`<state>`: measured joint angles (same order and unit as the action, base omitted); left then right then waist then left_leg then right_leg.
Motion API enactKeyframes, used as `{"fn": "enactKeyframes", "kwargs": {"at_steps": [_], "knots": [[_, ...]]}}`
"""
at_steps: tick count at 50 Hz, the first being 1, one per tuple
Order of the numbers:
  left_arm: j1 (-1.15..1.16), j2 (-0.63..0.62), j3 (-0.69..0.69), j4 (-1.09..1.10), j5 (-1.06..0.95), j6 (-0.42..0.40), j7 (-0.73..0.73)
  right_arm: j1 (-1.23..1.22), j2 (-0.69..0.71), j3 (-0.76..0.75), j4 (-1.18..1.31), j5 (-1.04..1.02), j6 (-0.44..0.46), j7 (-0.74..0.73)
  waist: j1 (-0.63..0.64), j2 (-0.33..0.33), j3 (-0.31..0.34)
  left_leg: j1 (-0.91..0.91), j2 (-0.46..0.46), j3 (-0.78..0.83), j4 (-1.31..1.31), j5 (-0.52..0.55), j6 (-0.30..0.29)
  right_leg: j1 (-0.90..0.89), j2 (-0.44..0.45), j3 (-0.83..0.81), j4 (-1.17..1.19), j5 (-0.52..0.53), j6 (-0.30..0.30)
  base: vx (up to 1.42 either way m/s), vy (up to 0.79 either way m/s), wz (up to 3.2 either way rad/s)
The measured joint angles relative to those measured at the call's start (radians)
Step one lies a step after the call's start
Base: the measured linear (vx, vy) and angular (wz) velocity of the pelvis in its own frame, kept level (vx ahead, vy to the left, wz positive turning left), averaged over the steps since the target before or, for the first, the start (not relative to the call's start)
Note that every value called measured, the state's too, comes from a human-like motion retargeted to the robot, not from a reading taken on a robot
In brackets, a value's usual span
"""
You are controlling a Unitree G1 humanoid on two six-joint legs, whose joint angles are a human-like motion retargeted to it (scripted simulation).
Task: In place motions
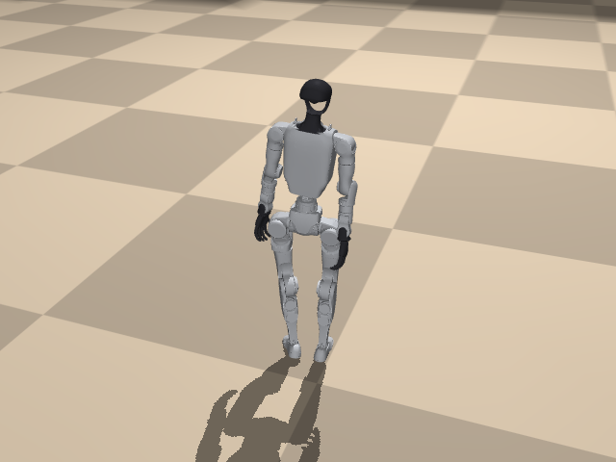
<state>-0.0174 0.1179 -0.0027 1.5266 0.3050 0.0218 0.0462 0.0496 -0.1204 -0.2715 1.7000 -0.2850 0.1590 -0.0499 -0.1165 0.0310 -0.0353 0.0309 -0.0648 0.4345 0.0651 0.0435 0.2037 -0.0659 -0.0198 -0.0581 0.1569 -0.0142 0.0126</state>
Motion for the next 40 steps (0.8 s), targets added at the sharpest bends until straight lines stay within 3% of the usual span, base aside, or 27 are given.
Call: {"fn": "enactKeyframes", "kwargs": {"at_steps": [10,19,20,24,28,30,32,37,40], "knots": [[-0.001,-0.012,-0.021,-0.002,0.013,0.009,-0.002,-0.046,0.027,0.073,-0.068,-0.171,-0.064,0.018,-0.043,0.016,-0.014,-0.068,0.038,-0.179,0.060,0.032,-0.037,-0.015,0.032,0.103,0.066,0.015,0.014,0.01,-0.05,0.87],[0.010,0.003,-0.061,-0.014,0.041,-0.004,-0.025,-0.068,0.016,0.067,-0.079,-0.163,-0.074,0.026,-0.087,-0.007,-0.038,-0.214,0.014,-0.519,0.144,0.088,-0.087,-0.012,0.039,0.323,0.057,-0.002,0.116,-0.07,-0.18,2.14],[0.005,0.011,-0.061,-0.014,0.041,-0.005,-0.025,-0.075,0.013,0.065,-0.079,-0.155,-0.074,0.027,-0.091,-0.010,-0.030,-0.225,0.009,-0.551,0.149,0.096,-0.095,-0.005,0.044,0.316,0.058,-0.015,0.118,-0.16,-0.15,2.30],[-0.003,0.036,-0.044,-0.021,0.036,-0.001,-0.014,-0.101,-0.006,0.065,-0.080,-0.138,-0.075,0.032,-0.030,-0.038,0.026,-0.237,-0.018,-0.607,0.140,0.137,-0.121,0.038,0.025,0.115,0.026,-0.034,0.033,-0.20,-0.11,1.65],[-0.025,0.022,-0.026,-0.019,0.001,-0.001,0.009,-0.142,-0.042,0.057,-0.079,-0.155,-0.071,0.029,0.064,-0.023,0.101,-0.262,-0.031,-0.662,0.108,0.201,-0.145,0.059,0.013,-0.015,0.003,-0.027,0.020,-0.37,0.03,1.57],[-0.031,0.013,-0.014,-0.013,-0.035,-0.011,0.017,-0.162,-0.060,0.077,-0.076,-0.170,-0.070,0.021,0.082,-0.032,0.120,-0.288,-0.031,-0.596,0.086,0.172,-0.093,0.058,-0.006,-0.066,-0.003,-0.031,0.015,-0.46,0.09,1.94],[-0.021,0.008,-0.008,-0.008,-0.056,-0.018,0.013,-0.172,-0.072,0.094,-0.067,-0.189,-0.060,0.007,0.073,-0.035,0.116,-0.310,0.027,-0.340,0.057,0.105,-0.053,0.053,-0.026,-0.144,-0.012,-0.035,0.012,-0.38,0.15,2.43],[-0.003,-0.010,-0.015,0.010,-0.049,-0.023,0.061,-0.162,-0.080,0.092,-0.052,-0.197,-0.049,-0.010,0.056,-0.034,0.077,-0.285,0.117,0.256,-0.005,-0.040,-0.121,0.048,-0.088,-0.384,-0.051,-0.046,0.023,-0.35,0.21,2.95],[-0.007,-0.006,-0.030,0.020,-0.037,-0.026,0.059,-0.147,-0.074,0.080,-0.057,-0.177,-0.056,0.013,0.068,-0.034,0.077,-0.245,0.118,0.366,-0.003,-0.079,-0.124,0.074,-0.107,-0.530,-0.073,-0.057,0.037,-0.37,0.23,3.06]]}}
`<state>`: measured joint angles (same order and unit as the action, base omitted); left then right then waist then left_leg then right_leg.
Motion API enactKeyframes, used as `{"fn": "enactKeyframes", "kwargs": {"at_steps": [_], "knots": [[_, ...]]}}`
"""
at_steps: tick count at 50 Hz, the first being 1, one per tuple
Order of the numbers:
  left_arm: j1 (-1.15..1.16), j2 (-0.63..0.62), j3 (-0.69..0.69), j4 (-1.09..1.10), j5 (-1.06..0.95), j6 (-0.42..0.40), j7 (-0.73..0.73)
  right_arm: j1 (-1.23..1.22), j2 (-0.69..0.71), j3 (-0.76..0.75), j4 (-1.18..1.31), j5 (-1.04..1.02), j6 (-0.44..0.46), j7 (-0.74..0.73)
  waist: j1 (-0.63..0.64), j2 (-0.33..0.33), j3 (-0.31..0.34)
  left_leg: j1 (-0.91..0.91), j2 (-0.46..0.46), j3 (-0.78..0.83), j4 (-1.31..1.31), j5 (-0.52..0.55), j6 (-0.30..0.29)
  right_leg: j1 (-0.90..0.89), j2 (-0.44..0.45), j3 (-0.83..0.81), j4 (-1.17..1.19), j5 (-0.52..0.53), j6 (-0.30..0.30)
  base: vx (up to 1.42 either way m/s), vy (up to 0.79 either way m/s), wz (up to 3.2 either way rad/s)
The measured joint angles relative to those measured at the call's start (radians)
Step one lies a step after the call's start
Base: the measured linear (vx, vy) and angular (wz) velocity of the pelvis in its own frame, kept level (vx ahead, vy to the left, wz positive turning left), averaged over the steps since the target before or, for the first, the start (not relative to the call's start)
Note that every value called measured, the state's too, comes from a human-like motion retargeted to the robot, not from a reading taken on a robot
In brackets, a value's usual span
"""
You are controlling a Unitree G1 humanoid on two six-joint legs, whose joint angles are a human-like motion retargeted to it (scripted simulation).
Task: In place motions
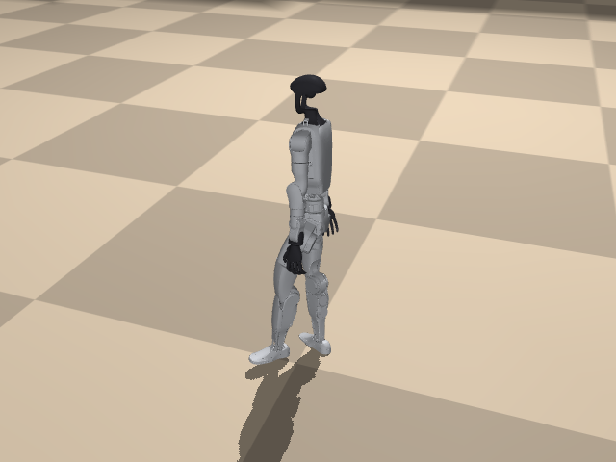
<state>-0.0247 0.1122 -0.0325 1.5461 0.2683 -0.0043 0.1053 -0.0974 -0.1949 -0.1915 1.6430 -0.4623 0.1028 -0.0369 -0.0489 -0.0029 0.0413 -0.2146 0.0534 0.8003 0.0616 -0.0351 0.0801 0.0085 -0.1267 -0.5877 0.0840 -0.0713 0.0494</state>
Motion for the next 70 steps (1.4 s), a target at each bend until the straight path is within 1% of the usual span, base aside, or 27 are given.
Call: {"fn": "enactKeyframes", "kwargs": {"at_steps": [4,8,10,12,15,17,20,22,23,25,27,28,30,32,33,35,37,40,42,43,44,45,49,55,63,66,70], "knots": [[-0.002,0.019,-0.011,0.014,0.030,0.008,-0.022,0.043,0.030,-0.028,-0.037,-0.016,-0.005,0.022,0.035,-0.028,-0.025,0.044,0.012,0.046,0.062,-0.036,0.027,0.033,-0.023,-0.167,-0.031,-0.006,0.027,-0.25,0.26,2.95],[0.008,0.041,0.000,0.022,0.037,0.009,-0.022,0.090,0.060,-0.045,-0.072,-0.024,-0.026,0.030,0.030,-0.061,-0.081,0.144,0.014,0.330,0.074,-0.073,-0.001,0.052,-0.039,-0.345,-0.048,-0.011,0.075,-0.19,0.31,3.31],[0.013,0.048,0.010,0.029,0.028,0.011,-0.020,0.107,0.069,-0.057,-0.082,-0.031,-0.038,0.036,0.010,-0.071,-0.107,0.179,-0.002,0.403,0.077,-0.072,-0.010,0.068,-0.042,-0.441,-0.051,-0.006,0.109,-0.12,0.27,3.45],[0.015,0.050,0.021,0.041,0.014,0.015,-0.014,0.120,0.072,-0.071,-0.085,-0.048,-0.049,0.042,0.010,-0.078,-0.126,0.185,-0.017,0.346,0.090,-0.050,-0.023,0.084,-0.040,-0.522,-0.051,0.007,0.141,-0.05,0.33,2.89],[0.020,0.041,0.032,0.067,-0.005,0.024,-0.005,0.135,0.061,-0.097,-0.079,-0.074,-0.049,0.039,0.072,-0.055,-0.137,0.179,-0.029,0.147,0.056,-0.062,-0.120,0.115,-0.005,-0.596,-0.036,0.033,0.177,0.04,0.31,1.65],[0.035,0.024,0.043,0.077,-0.017,0.028,-0.002,0.140,0.046,-0.107,-0.068,-0.080,-0.039,0.027,0.115,-0.048,-0.143,0.179,-0.088,0.107,-0.007,-0.064,-0.036,0.135,-0.016,-0.632,-0.006,0.064,0.182,0.11,0.36,1.03],[0.064,-0.006,0.059,0.093,-0.044,0.030,-0.003,0.137,0.028,-0.117,-0.061,-0.072,-0.018,0.006,0.148,-0.009,-0.139,0.164,-0.060,0.058,-0.008,-0.059,-0.022,0.158,-0.050,-0.612,0.092,0.168,0.177,0.12,0.41,0.88],[0.071,-0.022,0.060,0.101,-0.057,0.030,0.005,0.133,0.017,-0.123,-0.068,-0.042,-0.032,0.000,0.127,0.063,-0.115,0.152,-0.010,-0.077,0.004,-0.058,-0.012,0.173,-0.098,-0.618,0.258,0.257,0.142,0.07,0.30,1.44],[0.073,-0.029,0.062,0.102,-0.057,0.030,0.010,0.130,0.010,-0.121,-0.073,-0.025,-0.045,0.004,0.108,0.097,-0.102,0.159,0.029,-0.079,0.022,-0.066,-0.016,0.170,-0.139,-0.604,0.368,0.293,0.113,0.11,0.37,1.72],[0.079,-0.035,0.064,0.095,-0.048,0.028,0.010,0.123,0.000,-0.110,-0.088,0.000,-0.053,0.018,0.073,0.135,-0.072,0.158,0.052,-0.135,0.053,-0.086,-0.003,0.129,-0.218,-0.498,0.569,0.334,0.033,0.14,0.31,1.51],[0.083,-0.027,0.061,0.087,-0.028,0.031,-0.008,0.114,0.007,-0.099,-0.101,0.014,-0.042,0.016,0.066,0.120,-0.057,0.135,0.046,-0.167,0.091,-0.097,0.007,0.027,-0.268,-0.297,0.693,0.310,0.085,0.11,0.15,1.05],[0.084,-0.021,0.055,0.085,-0.016,0.034,-0.014,0.111,0.015,-0.098,-0.105,0.021,-0.039,0.010,0.061,0.113,-0.049,0.123,0.047,-0.189,0.107,-0.097,0.010,-0.034,-0.245,-0.167,0.711,0.277,0.126,0.03,0.04,1.17],[0.089,-0.006,0.045,0.075,0.001,0.037,-0.012,0.107,0.038,-0.089,-0.112,0.043,-0.040,-0.001,0.044,0.121,-0.040,0.098,0.065,-0.250,0.120,-0.086,0.011,-0.136,-0.105,0.090,0.679,0.229,0.212,-0.02,-0.05,1.27],[0.081,0.021,0.048,0.065,0.007,0.037,-0.012,0.092,0.059,-0.063,-0.119,0.063,-0.049,0.010,0.035,0.122,-0.046,0.059,0.093,-0.296,0.130,-0.079,0.002,-0.201,0.017,0.247,0.598,0.201,0.212,-0.05,-0.18,1.08],[0.079,0.031,0.047,0.061,0.009,0.038,-0.016,0.090,0.068,-0.050,-0.124,0.064,-0.053,0.018,0.022,0.113,-0.048,0.055,0.078,-0.323,0.124,-0.078,0.004,-0.211,0.035,0.304,0.553,0.183,0.212,0.06,-0.10,1.48],[0.071,0.050,0.044,0.056,0.014,0.044,-0.030,0.091,0.084,-0.028,-0.141,0.048,-0.059,0.029,-0.021,0.085,-0.045,0.060,0.023,-0.391,0.101,-0.070,0.015,-0.218,0.015,0.366,0.462,0.140,0.194,0.12,-0.07,1.93],[0.053,0.071,0.042,0.052,0.022,0.057,-0.049,0.095,0.099,0.000,-0.160,0.020,-0.068,0.033,-0.047,0.055,-0.034,0.071,-0.013,-0.454,0.083,-0.059,0.017,-0.217,0.024,0.434,0.333,0.101,0.127,0.12,-0.20,1.87],[0.026,0.086,0.036,0.045,0.029,0.072,-0.074,0.104,0.106,0.039,-0.177,-0.040,-0.078,0.031,-0.060,0.000,-0.007,0.118,-0.079,-0.533,0.056,-0.046,0.017,-0.196,0.071,0.645,0.142,0.043,0.056,0.16,-0.23,1.63],[0.017,0.084,0.031,0.039,0.026,0.073,-0.089,0.110,0.106,0.053,-0.174,-0.094,-0.079,0.026,-0.056,-0.033,0.003,0.153,-0.118,-0.577,0.048,-0.046,0.016,-0.165,0.078,0.760,0.051,0.173,0.064,0.23,-0.23,1.26],[0.016,0.081,0.028,0.036,0.024,0.072,-0.098,0.116,0.105,0.059,-0.169,-0.120,-0.078,0.024,-0.041,-0.041,-0.002,0.164,-0.122,-0.588,0.046,-0.046,0.010,-0.145,0.096,0.850,0.050,0.126,0.083,0.25,-0.22,0.65],[0.013,0.075,0.027,0.033,0.025,0.074,-0.108,0.118,0.104,0.057,-0.162,-0.145,-0.075,0.025,-0.013,-0.047,-0.007,0.168,-0.122,-0.589,0.048,-0.048,0.005,-0.133,0.056,0.685,0.052,0.106,0.073,0.26,-0.20,0.21],[0.009,0.069,0.026,0.029,0.027,0.077,-0.119,0.117,0.102,0.051,-0.153,-0.168,-0.070,0.029,0.022,-0.052,-0.013,0.169,-0.121,-0.584,0.051,-0.051,0.000,-0.126,-0.012,0.394,0.056,0.100,0.048,0.19,-0.19,-0.02],[0.010,-0.004,0.043,0.007,-0.010,0.062,-0.096,0.099,0.099,0.031,-0.139,-0.165,-0.047,0.025,0.078,-0.051,-0.008,0.185,-0.110,-0.601,0.052,-0.055,-0.011,-0.080,0.026,0.467,0.023,0.085,0.039,0.07,-0.20,0.33],[0.068,-0.047,-0.007,-0.027,0.021,0.014,-0.115,0.102,0.106,0.006,-0.153,-0.076,-0.059,0.041,-0.017,-0.030,-0.052,0.162,-0.101,-0.709,0.071,-0.056,-0.029,-0.045,0.057,0.388,-0.013,0.076,0.008,0.12,-0.15,0.93],[0.105,-0.022,-0.097,-0.172,0.142,-0.027,-0.050,0.042,0.107,0.031,-0.126,0.064,-0.076,0.057,0.033,-0.019,-0.022,0.107,-0.092,-0.707,0.111,-0.025,-0.037,-0.041,0.045,0.260,-0.031,0.081,-0.034,-0.09,-0.06,0.29],[0.091,-0.021,-0.106,-0.212,0.144,-0.038,-0.026,0.019,0.103,0.052,-0.124,0.039,-0.065,0.059,0.054,-0.034,-0.002,0.115,-0.054,-0.524,0.087,-0.034,-0.019,-0.031,0.013,0.182,-0.040,0.076,-0.034,-0.24,0.05,1.45],[0.073,-0.036,-0.115,-0.227,0.111,-0.047,-0.009,0.015,0.092,0.067,-0.123,-0.012,-0.052,0.054,0.078,-0.040,-0.017,0.162,0.054,-0.093,0.053,-0.046,-0.089,-0.026,-0.021,0.054,-0.034,0.048,-0.018,-0.20,0.15,2.25]]}}
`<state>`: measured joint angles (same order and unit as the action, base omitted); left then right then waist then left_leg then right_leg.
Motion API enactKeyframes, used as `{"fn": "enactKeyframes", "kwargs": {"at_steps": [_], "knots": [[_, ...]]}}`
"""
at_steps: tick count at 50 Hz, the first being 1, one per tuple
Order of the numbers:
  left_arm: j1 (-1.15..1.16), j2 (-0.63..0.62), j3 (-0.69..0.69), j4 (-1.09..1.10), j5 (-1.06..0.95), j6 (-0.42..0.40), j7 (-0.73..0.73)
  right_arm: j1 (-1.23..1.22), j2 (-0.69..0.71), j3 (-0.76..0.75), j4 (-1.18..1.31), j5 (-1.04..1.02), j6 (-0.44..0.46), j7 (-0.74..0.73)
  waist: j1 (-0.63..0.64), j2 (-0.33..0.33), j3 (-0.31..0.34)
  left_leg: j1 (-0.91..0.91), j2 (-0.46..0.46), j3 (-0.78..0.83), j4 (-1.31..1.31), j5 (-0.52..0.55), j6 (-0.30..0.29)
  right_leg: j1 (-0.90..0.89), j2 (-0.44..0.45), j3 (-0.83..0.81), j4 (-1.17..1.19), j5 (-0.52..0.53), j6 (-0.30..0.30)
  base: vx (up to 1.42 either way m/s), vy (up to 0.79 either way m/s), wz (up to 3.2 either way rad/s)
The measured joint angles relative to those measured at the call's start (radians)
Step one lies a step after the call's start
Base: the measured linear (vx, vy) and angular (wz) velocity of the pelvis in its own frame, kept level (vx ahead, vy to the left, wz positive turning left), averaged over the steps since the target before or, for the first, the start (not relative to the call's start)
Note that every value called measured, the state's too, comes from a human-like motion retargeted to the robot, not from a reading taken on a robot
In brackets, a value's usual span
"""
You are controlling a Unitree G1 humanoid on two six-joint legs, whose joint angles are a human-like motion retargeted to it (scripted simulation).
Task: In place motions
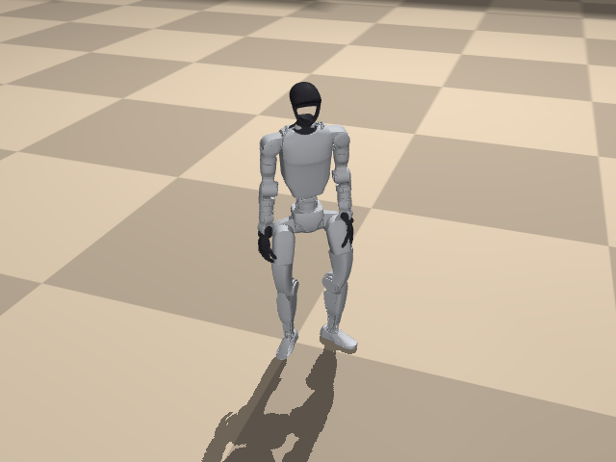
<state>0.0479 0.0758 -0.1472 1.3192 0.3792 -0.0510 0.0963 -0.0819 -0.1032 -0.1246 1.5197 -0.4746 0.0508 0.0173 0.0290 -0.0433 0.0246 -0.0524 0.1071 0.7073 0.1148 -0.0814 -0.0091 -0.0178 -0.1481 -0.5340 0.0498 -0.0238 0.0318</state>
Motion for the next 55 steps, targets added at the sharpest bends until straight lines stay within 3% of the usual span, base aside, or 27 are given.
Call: {"fn": "enactKeyframes", "kwargs": {"at_steps": [3,7,10,12,15,18,20,23,25,27,30,35,37,41,48,55], "knots": [[0.002,-0.005,-0.006,-0.011,-0.023,-0.010,0.002,0.016,-0.005,0.000,-0.004,-0.026,-0.001,-0.009,-0.011,-0.006,0.001,0.041,0.039,0.258,0.005,0.036,-0.027,0.036,-0.035,-0.120,0.014,-0.023,0.035,-0.17,0.22,3.05],[-0.001,0.006,0.003,0.010,-0.033,-0.047,0.049,0.034,-0.013,-0.024,0.022,-0.051,0.008,-0.017,-0.011,-0.016,-0.005,0.063,0.039,0.367,0.033,0.074,-0.017,0.090,-0.076,-0.269,0.046,-0.039,0.092,-0.09,0.33,2.98],[0.006,0.013,0.019,0.045,-0.071,-0.072,0.104,0.055,-0.017,-0.049,0.056,-0.062,0.022,-0.022,0.003,-0.010,-0.019,0.057,0.018,0.335,0.041,0.114,0.000,0.135,-0.083,-0.383,0.063,-0.029,0.128,0.00,0.40,2.70],[0.009,0.014,0.044,0.072,-0.094,-0.072,0.120,0.074,-0.023,-0.066,0.076,-0.070,0.029,-0.024,0.023,0.019,-0.030,0.055,0.002,0.281,-0.004,0.165,-0.031,0.168,-0.060,-0.449,0.077,-0.016,0.145,0.05,0.48,2.29],[0.006,0.014,0.083,0.126,-0.105,-0.057,0.111,0.104,-0.034,-0.092,0.099,-0.082,0.054,-0.034,0.017,0.050,-0.064,-0.014,-0.034,0.062,-0.025,0.169,0.008,0.214,-0.063,-0.565,0.112,0.068,0.156,0.10,0.55,2.38],[-0.008,0.025,0.115,0.159,-0.109,-0.014,0.124,0.119,-0.028,-0.125,0.099,-0.043,0.051,-0.062,0.042,0.121,-0.025,-0.006,0.002,0.007,-0.044,0.191,0.035,0.247,-0.089,-0.553,0.270,0.168,0.070,0.03,0.44,1.99],[-0.006,0.041,0.134,0.147,-0.113,-0.014,0.115,0.113,-0.036,-0.125,0.091,-0.007,0.029,-0.048,0.023,0.166,0.016,0.022,0.012,-0.078,-0.064,0.197,0.039,0.244,-0.134,-0.493,0.445,0.167,-0.009,0.04,0.39,2.32],[0.018,0.080,0.144,0.151,-0.108,-0.017,0.080,0.118,-0.020,-0.124,0.054,-0.033,0.043,-0.036,-0.013,0.157,0.023,0.011,-0.026,-0.181,-0.071,0.210,0.059,0.119,-0.132,-0.180,0.599,0.122,0.064,0.17,0.28,1.93],[0.025,0.102,0.164,0.180,-0.084,0.013,0.086,0.116,-0.006,-0.122,0.038,-0.042,0.040,-0.042,-0.038,0.155,0.011,-0.011,-0.044,-0.250,-0.074,0.218,0.067,0.023,-0.042,0.045,0.627,0.090,0.111,0.05,0.14,1.75],[0.023,0.117,0.183,0.204,-0.077,0.038,0.098,0.107,0.001,-0.107,0.023,-0.032,0.018,-0.035,-0.042,0.158,0.015,-0.026,-0.042,-0.303,-0.070,0.221,0.065,-0.017,0.010,0.143,0.603,0.052,0.115,-0.04,0.11,1.37],[0.021,0.138,0.192,0.219,-0.099,0.040,0.077,0.094,0.013,-0.078,-0.012,-0.060,-0.001,-0.016,-0.052,0.142,0.034,-0.035,-0.058,-0.368,-0.063,0.221,0.063,-0.056,0.066,0.229,0.528,-0.012,0.086,0.03,0.05,1.19],[0.020,0.138,0.186,0.222,-0.102,0.050,0.071,0.096,0.018,-0.040,-0.038,-0.129,-0.010,-0.037,-0.062,0.059,0.052,-0.028,-0.146,-0.450,-0.050,0.214,0.061,-0.068,0.116,0.323,0.248,-0.075,0.077,0.07,0.01,1.11],[0.010,0.124,0.182,0.224,-0.110,0.051,0.072,0.100,0.018,-0.037,-0.040,-0.150,-0.012,-0.033,-0.060,0.026,0.072,-0.006,-0.184,-0.469,-0.052,0.214,0.070,-0.047,0.111,0.288,0.143,-0.033,0.008,0.10,-0.03,0.89],[-0.017,0.097,0.133,0.196,-0.163,0.020,0.050,0.111,0.021,-0.062,-0.060,-0.208,-0.012,-0.016,-0.059,0.006,0.093,0.006,-0.200,-0.494,-0.051,0.219,0.095,-0.041,0.134,0.371,0.164,-0.014,0.019,0.10,-0.05,0.61],[-0.063,0.067,0.060,0.108,-0.175,-0.020,0.074,0.115,0.018,-0.062,-0.072,-0.205,-0.021,-0.036,-0.086,0.022,0.070,-0.011,-0.155,-0.388,-0.078,0.201,0.118,-0.028,0.062,0.060,0.104,-0.069,0.003,-0.07,-0.13,-0.68],[-0.033,0.101,0.007,0.065,-0.143,-0.035,0.055,0.094,0.006,-0.034,-0.068,-0.178,-0.026,-0.033,-0.092,0.042,0.027,0.038,-0.087,-0.096,-0.106,0.128,0.097,0.059,-0.011,-0.497,0.046,-0.073,0.015,-0.07,-0.20,-2.49]]}}
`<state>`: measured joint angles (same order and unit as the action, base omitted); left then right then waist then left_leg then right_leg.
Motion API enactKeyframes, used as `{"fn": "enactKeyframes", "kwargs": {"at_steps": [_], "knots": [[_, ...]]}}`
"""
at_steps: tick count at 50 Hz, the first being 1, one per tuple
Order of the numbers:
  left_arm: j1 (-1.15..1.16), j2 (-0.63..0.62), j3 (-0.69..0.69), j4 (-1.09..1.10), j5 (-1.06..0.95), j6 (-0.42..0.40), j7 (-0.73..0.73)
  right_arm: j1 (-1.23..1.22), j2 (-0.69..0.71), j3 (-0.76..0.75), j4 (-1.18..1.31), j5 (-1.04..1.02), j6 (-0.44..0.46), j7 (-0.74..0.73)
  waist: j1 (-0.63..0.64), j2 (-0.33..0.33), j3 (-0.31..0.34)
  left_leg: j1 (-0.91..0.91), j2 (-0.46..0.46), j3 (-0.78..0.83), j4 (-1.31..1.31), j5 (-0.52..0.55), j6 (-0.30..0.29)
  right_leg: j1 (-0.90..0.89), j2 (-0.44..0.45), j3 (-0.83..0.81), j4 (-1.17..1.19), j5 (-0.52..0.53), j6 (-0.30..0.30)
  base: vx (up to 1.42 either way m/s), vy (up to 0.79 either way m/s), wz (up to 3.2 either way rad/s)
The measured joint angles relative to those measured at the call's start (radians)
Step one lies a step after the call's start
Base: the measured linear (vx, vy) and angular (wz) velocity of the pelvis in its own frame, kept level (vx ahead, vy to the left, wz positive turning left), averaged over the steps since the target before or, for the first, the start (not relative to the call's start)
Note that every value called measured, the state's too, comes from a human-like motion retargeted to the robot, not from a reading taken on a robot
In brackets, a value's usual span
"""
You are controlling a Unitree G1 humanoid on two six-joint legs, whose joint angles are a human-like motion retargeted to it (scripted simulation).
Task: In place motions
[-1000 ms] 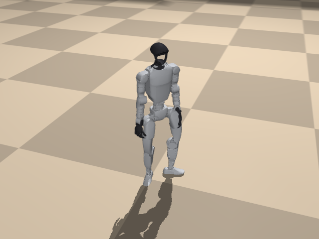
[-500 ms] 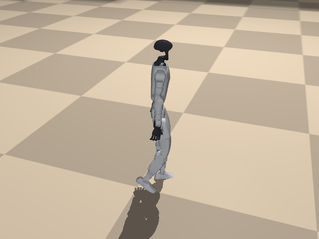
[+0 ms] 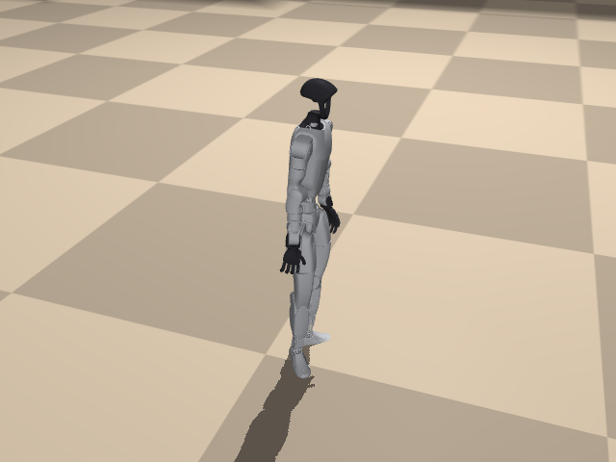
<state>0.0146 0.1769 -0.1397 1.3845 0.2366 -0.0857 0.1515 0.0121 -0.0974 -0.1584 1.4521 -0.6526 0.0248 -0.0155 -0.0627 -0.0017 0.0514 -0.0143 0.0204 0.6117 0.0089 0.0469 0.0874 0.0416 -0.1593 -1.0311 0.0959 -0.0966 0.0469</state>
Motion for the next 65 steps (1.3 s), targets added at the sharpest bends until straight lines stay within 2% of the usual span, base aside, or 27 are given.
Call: {"fn": "enactKeyframes", "kwargs": {"at_steps": [5,8,10,12,15,18,20,22,24,28,31,32,33,34,35,37,40,43,46,50,53,55,57,58,60,62,65], "knots": [[0.039,-0.012,0.060,0.115,0.027,-0.041,0.133,-0.035,-0.019,0.024,0.034,0.007,0.012,-0.019,0.035,0.021,-0.038,0.104,0.022,0.311,-0.029,-0.063,-0.060,0.042,0.000,-0.119,0.044,0.055,-0.018,0.05,-0.27,-3.42],[0.071,-0.020,0.096,0.207,0.045,-0.048,0.210,-0.048,-0.024,0.039,0.062,0.007,0.025,-0.022,0.023,0.006,-0.081,0.134,0.019,0.403,-0.006,-0.089,-0.102,0.047,0.011,-0.101,0.018,0.061,0.052,0.18,-0.36,-2.94],[0.090,-0.021,0.105,0.254,0.055,-0.038,0.235,-0.057,-0.021,0.049,0.089,0.009,0.036,-0.028,0.016,-0.011,-0.101,0.168,0.023,0.497,0.017,-0.091,-0.134,0.024,0.040,-0.047,-0.016,0.051,0.017,0.22,-0.43,-2.70],[0.101,-0.027,0.101,0.268,0.060,-0.024,0.248,-0.066,-0.019,0.047,0.107,0.014,0.039,-0.028,0.013,-0.012,-0.108,0.198,0.056,0.569,0.054,-0.065,-0.137,-0.039,0.030,0.180,0.030,0.041,0.026,0.16,-0.43,-2.27],[0.123,-0.043,0.103,0.235,0.036,-0.032,0.261,-0.075,-0.022,0.074,0.111,0.016,0.032,-0.024,-0.024,-0.079,-0.080,0.251,0.089,0.612,0.190,0.024,-0.081,-0.030,-0.004,0.255,-0.006,0.044,-0.003,0.13,-0.47,-2.05],[0.115,-0.039,0.109,0.194,0.024,-0.035,0.216,-0.087,-0.029,0.089,0.118,-0.019,0.037,-0.032,-0.020,-0.158,-0.042,0.240,0.166,0.519,0.469,-0.002,0.066,-0.010,-0.069,0.363,-0.011,0.045,-0.017,0.15,-0.30,-2.41],[0.089,-0.045,0.106,0.188,0.025,-0.018,0.200,-0.090,-0.040,0.079,0.130,-0.039,0.042,-0.041,-0.025,-0.149,-0.042,0.149,0.237,0.335,0.655,-0.060,0.095,-0.019,-0.051,0.420,-0.021,0.054,-0.033,0.21,-0.25,-1.94],[0.056,-0.055,0.102,0.181,0.011,0.004,0.190,-0.091,-0.054,0.069,0.142,-0.034,0.049,-0.045,-0.001,-0.132,-0.033,0.028,0.174,0.070,0.713,-0.087,0.076,-0.029,-0.019,0.479,-0.036,0.072,-0.054,0.08,-0.12,-2.16],[0.025,-0.068,0.099,0.158,-0.012,0.015,0.169,-0.096,-0.066,0.053,0.151,-0.022,0.057,-0.048,0.025,-0.126,-0.020,-0.029,0.102,-0.055,0.704,-0.122,0.068,-0.042,-0.010,0.536,-0.046,0.089,-0.068,0.04,-0.07,-2.20],[-0.010,-0.086,0.080,0.076,-0.035,-0.013,0.109,-0.100,-0.090,0.018,0.164,-0.008,0.068,-0.056,0.050,-0.092,-0.021,-0.080,0.016,-0.138,0.541,-0.175,0.061,-0.070,0.016,0.595,-0.059,0.116,-0.081,0.09,0.05,-1.85],[-0.029,-0.087,0.059,0.031,-0.024,-0.023,0.090,-0.092,-0.099,0.008,0.169,-0.008,0.078,-0.063,0.047,-0.033,-0.030,-0.097,-0.034,-0.176,0.323,-0.159,0.020,-0.082,0.073,0.647,-0.058,0.121,-0.081,0.18,0.08,-1.46],[-0.036,-0.086,0.052,0.019,-0.019,-0.022,0.089,-0.090,-0.101,0.003,0.172,-0.008,0.081,-0.065,0.045,-0.017,-0.028,-0.098,-0.051,-0.181,0.250,-0.109,0.042,-0.079,0.090,0.663,-0.057,0.120,-0.081,0.13,0.07,-1.18],[-0.041,-0.087,0.046,0.010,-0.012,-0.024,0.087,-0.088,-0.103,-0.002,0.177,-0.007,0.082,-0.066,0.041,-0.016,-0.022,-0.104,-0.078,-0.188,0.195,0.012,0.141,-0.069,0.092,0.682,-0.056,0.118,-0.079,0.16,0.09,-0.59],[-0.046,-0.086,0.039,0.004,-0.005,-0.026,0.083,-0.083,-0.104,-0.015,0.180,-0.007,0.085,-0.064,0.011,-0.002,-0.027,-0.100,-0.088,-0.238,0.179,-0.021,0.123,-0.066,0.100,0.672,-0.055,0.113,-0.075,0.19,0.12,0.25],[-0.051,-0.086,0.032,-0.001,0.002,-0.030,0.076,-0.077,-0.106,-0.031,0.182,-0.009,0.088,-0.061,-0.033,0.019,-0.039,-0.090,-0.090,-0.308,0.181,-0.129,0.047,-0.067,0.111,0.650,-0.054,0.107,-0.071,0.18,0.12,0.38],[-0.057,-0.086,0.029,-0.008,0.021,-0.031,0.060,-0.052,-0.089,-0.064,0.174,0.019,0.094,-0.065,-0.040,0.025,-0.051,-0.089,-0.046,-0.154,0.181,-0.109,0.053,-0.074,0.121,0.694,-0.050,0.103,-0.066,0.16,0.09,-0.18],[-0.063,-0.083,0.017,-0.019,0.044,-0.029,0.054,-0.021,-0.064,-0.114,0.184,0.123,0.076,-0.060,-0.074,0.024,-0.048,-0.066,-0.073,-0.253,0.158,-0.111,0.038,-0.057,0.120,0.684,-0.044,0.087,-0.052,0.16,0.07,0.37],[-0.039,-0.091,0.010,-0.021,0.048,-0.031,0.049,0.002,-0.065,-0.131,0.219,0.203,0.080,-0.033,-0.018,0.016,-0.059,-0.061,-0.076,-0.224,0.166,-0.119,0.038,-0.049,0.119,0.714,-0.021,0.068,-0.039,0.20,0.07,-0.27],[-0.019,-0.096,0.020,-0.005,0.048,-0.029,0.036,0.006,-0.060,-0.125,0.229,0.202,0.091,-0.021,0.003,0.024,-0.071,-0.075,-0.061,-0.245,0.174,-0.118,0.025,-0.058,0.123,0.717,0.033,0.035,-0.009,0.09,0.04,0.24],[0.000,-0.075,0.021,0.034,0.058,-0.023,0.022,-0.001,-0.047,-0.075,0.212,0.179,0.081,-0.026,-0.069,0.036,-0.065,-0.107,-0.057,-0.385,0.196,-0.105,0.015,-0.072,0.127,0.726,0.117,0.022,0.007,0.02,-0.04,1.73],[0.007,-0.061,0.026,0.074,0.097,0.006,0.033,-0.001,-0.038,-0.063,0.173,0.156,0.070,-0.015,-0.087,0.038,-0.048,-0.134,-0.076,-0.499,0.217,-0.090,0.012,-0.104,0.170,0.988,0.167,0.055,0.005,-0.03,-0.08,2.04],[0.009,-0.063,0.040,0.097,0.096,0.034,0.052,-0.002,-0.036,-0.063,0.138,0.149,0.063,-0.009,-0.096,0.040,-0.027,-0.151,-0.100,-0.586,0.227,-0.075,0.010,-0.103,0.195,1.179,0.167,0.062,0.026,-0.09,-0.04,2.28],[0.005,-0.065,0.063,0.106,0.055,0.051,0.044,-0.012,-0.039,-0.063,0.105,0.151,0.053,-0.010,-0.105,0.044,0.008,-0.160,-0.132,-0.677,0.220,-0.046,0.006,-0.079,0.207,1.279,0.143,0.055,0.053,-0.20,0.03,2.46],[0.000,-0.065,0.076,0.106,0.028,0.055,0.029,-0.020,-0.040,-0.061,0.091,0.154,0.048,-0.013,-0.101,0.048,0.027,-0.163,-0.143,-0.717,0.212,-0.024,0.000,-0.068,0.215,1.279,0.132,0.045,0.044,-0.28,0.05,2.11],[-0.015,-0.059,0.108,0.096,-0.019,0.058,-0.008,-0.042,-0.044,-0.052,0.073,0.160,0.038,-0.015,-0.062,0.040,0.055,-0.178,-0.169,-0.765,0.191,0.019,-0.013,-0.057,0.120,0.970,0.085,0.057,-0.013,-0.38,0.06,1.62],[-0.027,-0.057,0.136,0.080,-0.036,0.050,-0.016,-0.065,-0.054,-0.045,0.073,0.156,0.034,-0.003,0.004,0.026,0.062,-0.205,-0.189,-0.773,0.156,0.034,-0.011,-0.060,0.133,0.963,0.065,0.050,-0.034,-0.45,0.04,1.33],[-0.028,-0.058,0.123,0.066,-0.047,0.032,0.009,-0.070,-0.082,-0.054,0.074,0.126,0.035,0.023,0.081,0.025,0.045,-0.249,-0.133,-0.577,0.109,-0.037,0.007,-0.070,0.084,0.815,0.035,0.052,-0.019,-0.38,0.07,2.28]]}}
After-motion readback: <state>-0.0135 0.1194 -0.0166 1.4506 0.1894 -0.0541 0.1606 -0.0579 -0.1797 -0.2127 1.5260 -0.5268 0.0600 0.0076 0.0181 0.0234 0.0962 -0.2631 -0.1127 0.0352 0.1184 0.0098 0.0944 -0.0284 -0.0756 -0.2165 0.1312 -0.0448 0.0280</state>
